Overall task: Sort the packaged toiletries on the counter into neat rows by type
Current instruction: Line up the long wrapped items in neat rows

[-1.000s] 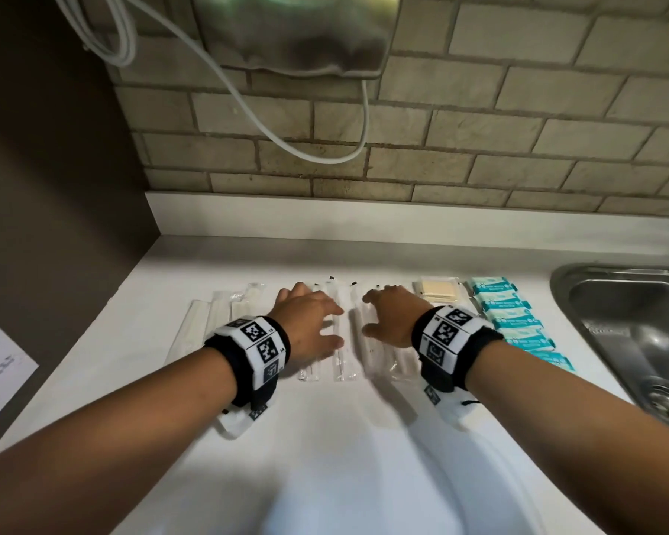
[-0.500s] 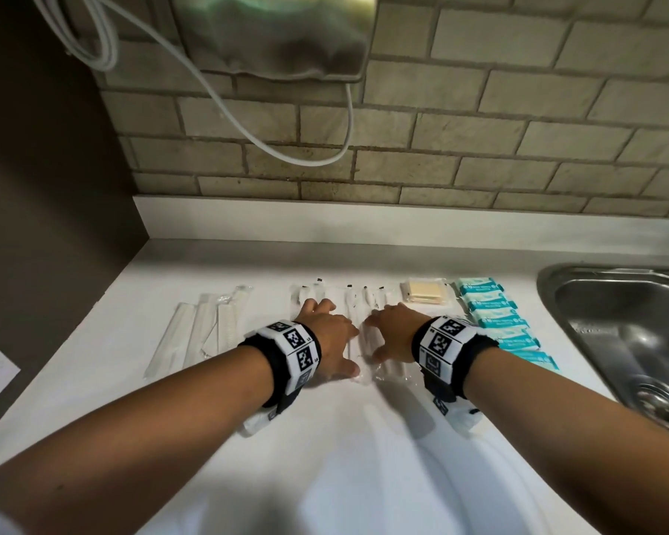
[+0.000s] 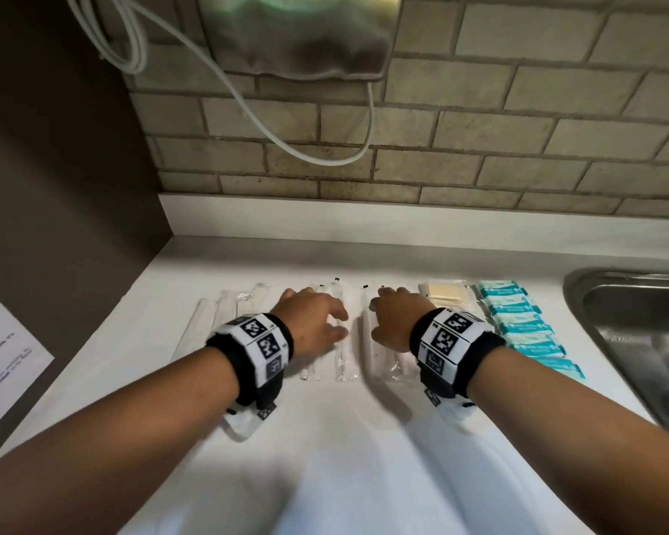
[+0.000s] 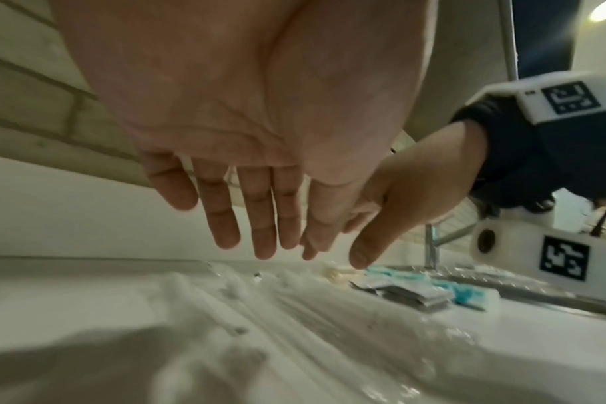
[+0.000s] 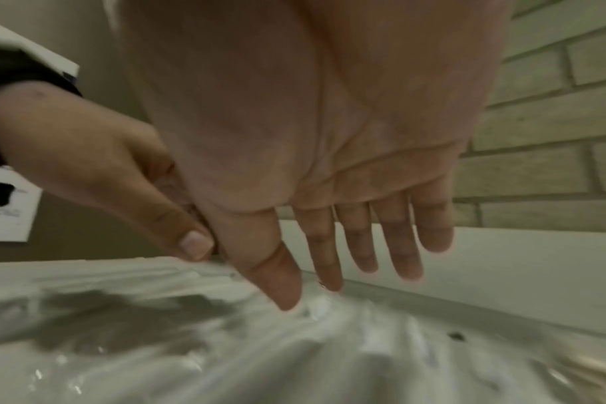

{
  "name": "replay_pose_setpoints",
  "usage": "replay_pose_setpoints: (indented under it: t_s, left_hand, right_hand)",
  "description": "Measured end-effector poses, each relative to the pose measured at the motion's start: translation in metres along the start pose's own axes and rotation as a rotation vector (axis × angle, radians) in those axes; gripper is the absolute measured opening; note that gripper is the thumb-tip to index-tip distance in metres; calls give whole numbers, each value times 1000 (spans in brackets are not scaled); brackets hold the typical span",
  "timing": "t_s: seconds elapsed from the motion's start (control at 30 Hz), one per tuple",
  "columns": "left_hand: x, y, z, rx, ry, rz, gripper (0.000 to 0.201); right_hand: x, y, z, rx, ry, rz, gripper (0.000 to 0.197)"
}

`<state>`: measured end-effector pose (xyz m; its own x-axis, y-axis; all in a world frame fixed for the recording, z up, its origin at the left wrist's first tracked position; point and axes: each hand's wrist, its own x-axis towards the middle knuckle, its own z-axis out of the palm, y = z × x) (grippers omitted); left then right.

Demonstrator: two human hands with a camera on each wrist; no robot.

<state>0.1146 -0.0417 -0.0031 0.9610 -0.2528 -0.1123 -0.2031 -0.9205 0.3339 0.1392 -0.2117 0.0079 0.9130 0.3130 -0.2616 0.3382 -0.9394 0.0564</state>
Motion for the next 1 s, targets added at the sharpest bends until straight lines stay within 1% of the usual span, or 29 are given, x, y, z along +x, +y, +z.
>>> replay_pose_setpoints:
  t_s: [0.07, 0.17, 0.2, 0.27, 0.33, 0.4, 0.43, 0.5, 0.57, 0.63, 0.73, 0.8, 0.87, 0.93, 0.97, 1.0]
  left_hand:
    - [-9, -30, -17, -84, 89, -40, 21]
    - [-23, -78, -38, -140, 145, -167, 5]
    - [-28, -93, -42, -119, 154, -200, 4]
    - [-37, -114, -44, -82, 136, -252, 8]
    - [-45, -129, -38, -46, 67, -288, 6]
    - [-44, -132, -23, 51, -2, -232, 22]
    - [-46, -135, -17, 96, -9, -213, 29]
    - [-48, -141, -8, 125, 38, -203, 36]
    - [-48, -145, -3, 130, 78, -190, 39]
    - [-45, -145, -1, 133, 83, -146, 39]
    - [-41, -145, 0, 94, 62, -115, 36]
    - [-39, -143, 1, 69, 55, -102, 32]
    - [-38, -139, 2, 57, 43, -54, 28]
    - [-39, -136, 2, 4, 35, -28, 25]
    - [-39, -136, 2, -33, 42, -28, 23]
    - [-40, -134, 1, -69, 66, -28, 22]
  right_hand:
    - [-1, -21, -11, 66, 31, -31, 41]
    - [1, -65, -19, 146, -17, -119, 35]
    - [3, -81, -20, 170, -36, -141, 33]
    - [11, -112, -17, 227, -62, -159, 26]
    - [24, -139, -11, 299, -75, -129, 22]
    - [35, -150, -5, 348, -96, -73, 21]
    - [39, -157, -4, 354, -106, -57, 20]
    - [49, -167, 0, 347, -133, -26, 18]
    - [58, -169, 4, 344, -120, -2, 19]
    - [62, -165, 4, 362, -96, 26, 19]
    - [64, -154, 4, 340, -69, 55, 40]
    - [63, -149, 2, 327, -67, 48, 46]
    - [64, -147, 1, 256, -87, 19, 42]
    - [65, -143, -1, 201, -93, -2, 29]
    - [64, -142, -3, 186, -88, -14, 25]
    - [64, -140, -5, 159, -68, -38, 25]
